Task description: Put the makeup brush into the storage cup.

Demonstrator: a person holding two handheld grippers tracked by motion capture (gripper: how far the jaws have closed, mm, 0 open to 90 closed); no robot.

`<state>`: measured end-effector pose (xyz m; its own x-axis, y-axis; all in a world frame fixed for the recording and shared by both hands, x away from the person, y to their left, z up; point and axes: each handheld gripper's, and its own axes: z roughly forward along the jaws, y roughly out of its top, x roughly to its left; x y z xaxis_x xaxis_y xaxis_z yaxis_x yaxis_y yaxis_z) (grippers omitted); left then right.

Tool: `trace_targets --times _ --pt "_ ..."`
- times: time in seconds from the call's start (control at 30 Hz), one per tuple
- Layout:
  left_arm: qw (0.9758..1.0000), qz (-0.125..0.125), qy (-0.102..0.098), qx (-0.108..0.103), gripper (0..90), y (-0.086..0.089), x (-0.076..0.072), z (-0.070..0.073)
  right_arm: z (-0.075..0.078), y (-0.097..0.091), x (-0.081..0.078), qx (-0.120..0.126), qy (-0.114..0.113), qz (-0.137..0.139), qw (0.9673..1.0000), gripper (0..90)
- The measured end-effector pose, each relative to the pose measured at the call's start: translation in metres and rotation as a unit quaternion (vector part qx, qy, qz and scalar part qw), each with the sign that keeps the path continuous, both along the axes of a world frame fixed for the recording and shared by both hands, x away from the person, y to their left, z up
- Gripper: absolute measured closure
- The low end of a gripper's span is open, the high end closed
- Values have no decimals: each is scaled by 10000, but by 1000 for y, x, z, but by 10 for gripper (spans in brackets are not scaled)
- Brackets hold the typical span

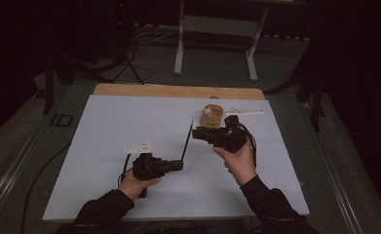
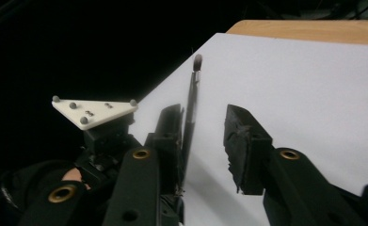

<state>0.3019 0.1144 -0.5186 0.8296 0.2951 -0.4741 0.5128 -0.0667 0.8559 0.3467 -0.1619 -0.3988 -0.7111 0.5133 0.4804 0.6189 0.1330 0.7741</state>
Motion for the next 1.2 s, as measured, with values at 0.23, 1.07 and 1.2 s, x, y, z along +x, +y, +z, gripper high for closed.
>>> trace_targets --times 0.23,1.07,1.2 --pt "9998 -127 -111 91 860 -4 0 -2 -2 7 2 51 106 63 9999 773" --pt "9922 54 -886 876 580 8 -3 24 36 0 -16 -233 -1161 20 9930 857" --pt "9908 208 -994 890 513 20 -6 29 45 -12 -11 -250 -1302 -164 9910 857"
